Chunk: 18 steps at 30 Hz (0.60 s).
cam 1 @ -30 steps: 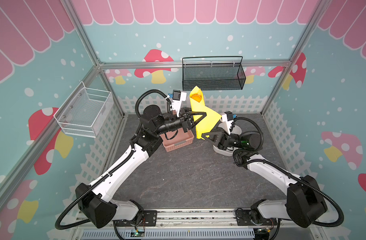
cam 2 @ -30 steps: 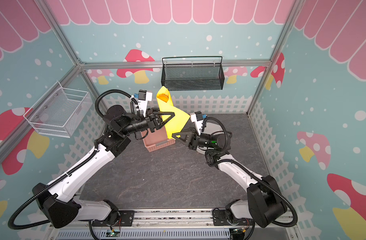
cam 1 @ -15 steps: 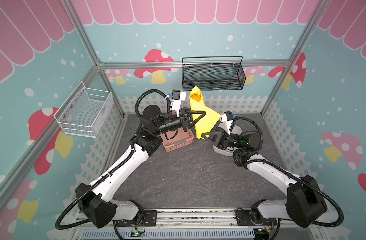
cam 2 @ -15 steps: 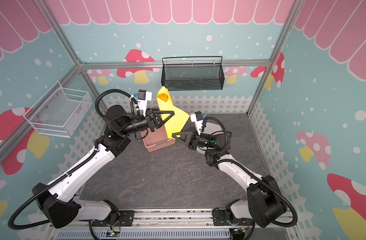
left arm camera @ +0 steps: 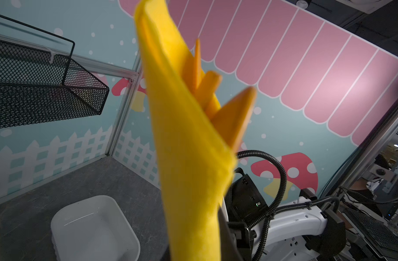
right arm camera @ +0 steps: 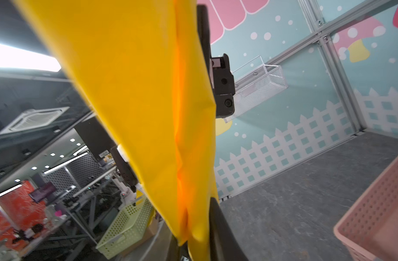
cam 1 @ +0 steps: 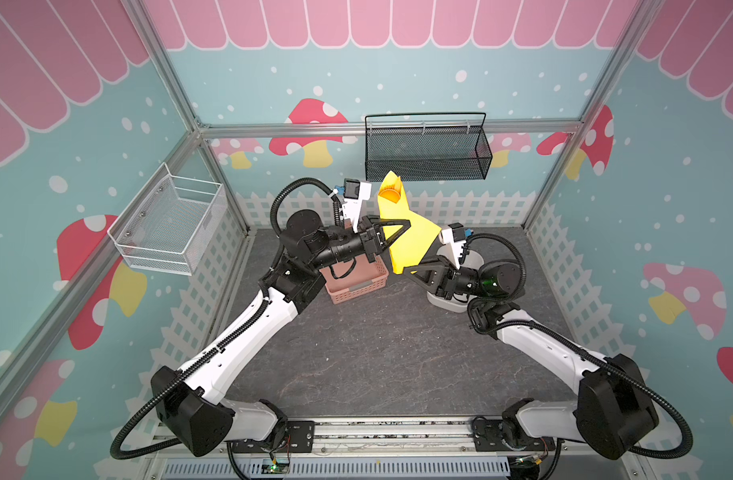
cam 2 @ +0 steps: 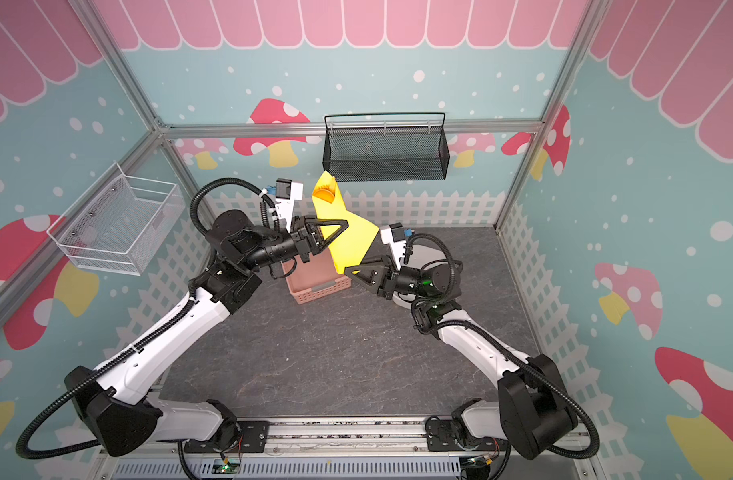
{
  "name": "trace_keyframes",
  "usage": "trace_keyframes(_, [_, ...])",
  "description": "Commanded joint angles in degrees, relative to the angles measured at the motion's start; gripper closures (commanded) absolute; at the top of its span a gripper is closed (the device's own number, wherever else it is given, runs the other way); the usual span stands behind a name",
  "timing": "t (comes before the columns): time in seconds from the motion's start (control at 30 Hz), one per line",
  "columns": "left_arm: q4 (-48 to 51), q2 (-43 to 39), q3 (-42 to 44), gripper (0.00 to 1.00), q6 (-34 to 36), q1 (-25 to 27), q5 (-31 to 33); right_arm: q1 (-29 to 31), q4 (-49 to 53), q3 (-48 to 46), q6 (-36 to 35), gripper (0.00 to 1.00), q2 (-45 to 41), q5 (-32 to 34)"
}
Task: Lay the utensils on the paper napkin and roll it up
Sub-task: 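Open the right gripper and draw it back while the left holds the roll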
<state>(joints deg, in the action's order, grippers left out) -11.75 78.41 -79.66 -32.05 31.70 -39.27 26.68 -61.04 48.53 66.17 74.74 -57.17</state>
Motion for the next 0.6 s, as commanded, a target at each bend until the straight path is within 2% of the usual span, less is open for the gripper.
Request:
trace_keyframes(0.0, [0.7, -1.4, -0.5, 0.89, 1.7, -0.5, 2.1, 0.0, 11.0, 0.8, -8.4, 0.69, -4.7, 2.7])
trace_keyframes(0.13, [3.0, -2.2, 0.4, 0.91, 2.7, -0.6, 4.2, -0.1, 31.8, 2.9, -21.7, 0.63, -10.8, 12.4])
trace_keyframes(0.23, [4.8, -2.2, 0.8, 0.92, 3.3, -0.7, 5.3, -0.1, 40.5, 4.9, -28.0, 0.62, -13.9, 17.2])
trace_keyframes(0.4, [8.5, -2.1, 0.6, 0.94, 4.6, -0.7, 7.0, -0.1, 44.9, 8.1, -31.8, 0.62, -16.3, 17.2])
trace_keyframes(0.57, [8.9, -2.4, 1.5, 0.94, 5.7, -0.7, 7.4, -0.1, 45.1, 12.0, -32.4, 0.62, -14.8, 13.2])
